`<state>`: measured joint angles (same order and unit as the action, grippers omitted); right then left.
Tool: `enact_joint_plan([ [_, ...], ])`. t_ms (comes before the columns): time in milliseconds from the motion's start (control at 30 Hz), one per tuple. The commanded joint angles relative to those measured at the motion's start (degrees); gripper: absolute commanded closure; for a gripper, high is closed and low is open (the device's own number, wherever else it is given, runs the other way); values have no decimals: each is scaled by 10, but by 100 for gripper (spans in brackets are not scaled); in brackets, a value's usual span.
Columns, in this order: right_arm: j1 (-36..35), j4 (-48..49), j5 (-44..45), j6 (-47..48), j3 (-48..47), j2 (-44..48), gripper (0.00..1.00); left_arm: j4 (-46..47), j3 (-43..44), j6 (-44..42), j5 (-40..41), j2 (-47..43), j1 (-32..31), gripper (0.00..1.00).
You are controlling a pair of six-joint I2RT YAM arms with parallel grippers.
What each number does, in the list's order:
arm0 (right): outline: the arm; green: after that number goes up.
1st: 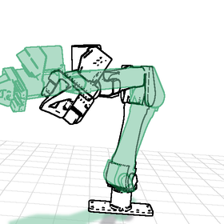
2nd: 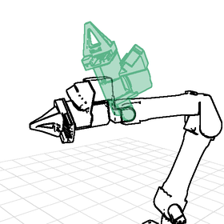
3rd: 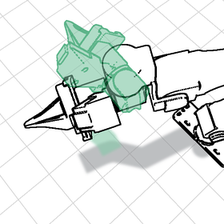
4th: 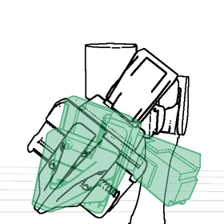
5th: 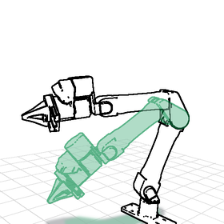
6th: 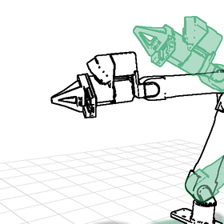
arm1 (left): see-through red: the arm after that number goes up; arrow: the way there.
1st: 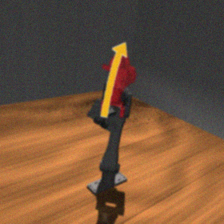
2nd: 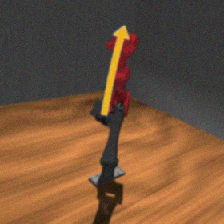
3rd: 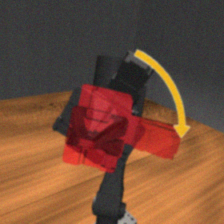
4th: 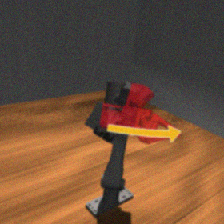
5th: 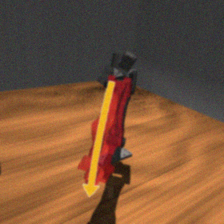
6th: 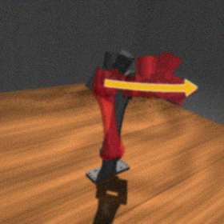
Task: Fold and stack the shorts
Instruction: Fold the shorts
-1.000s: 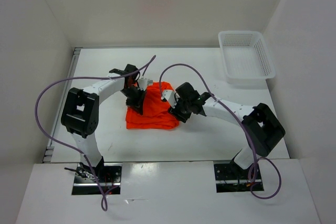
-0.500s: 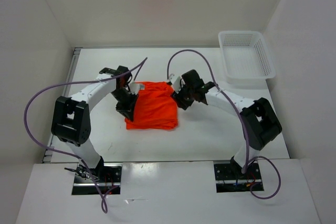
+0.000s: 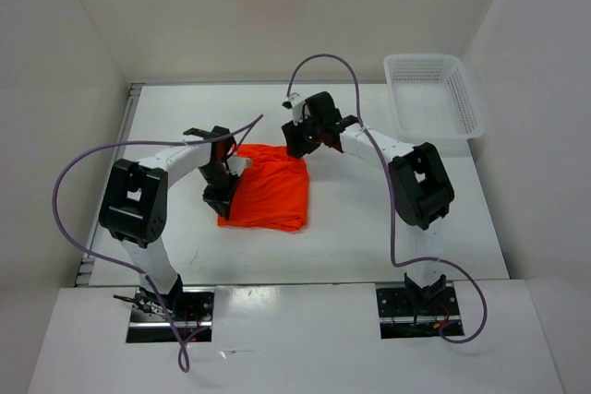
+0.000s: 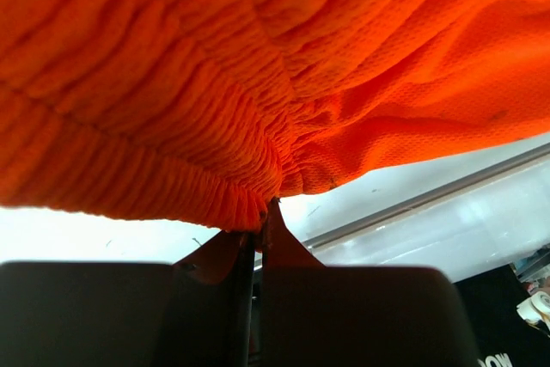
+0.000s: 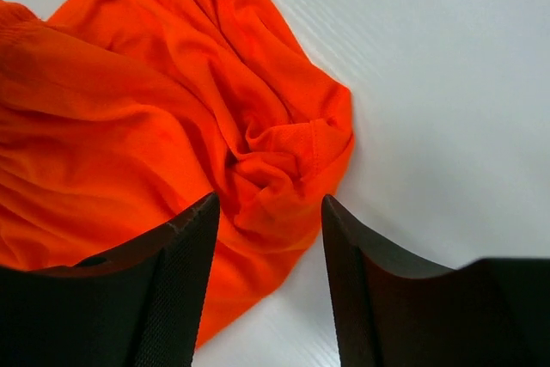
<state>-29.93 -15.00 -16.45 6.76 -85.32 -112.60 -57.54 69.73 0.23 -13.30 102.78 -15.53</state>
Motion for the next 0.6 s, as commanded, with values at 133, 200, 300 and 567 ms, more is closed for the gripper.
enact_joint_plan([
  [133,15,15,-32,4,-60,-61,42,22,-14,-2,7,13,17,95],
  [200,15,-1,-54,32,-65,-68,42,22,-14,-2,-1,13,24,95],
  [300,15,-7,-60,42,-65,-73,48,27,-7,-2,-14,13,36,95],
  [567,15,-13,-35,47,-49,-83,82,27,4,-2,-19,18,46,93],
])
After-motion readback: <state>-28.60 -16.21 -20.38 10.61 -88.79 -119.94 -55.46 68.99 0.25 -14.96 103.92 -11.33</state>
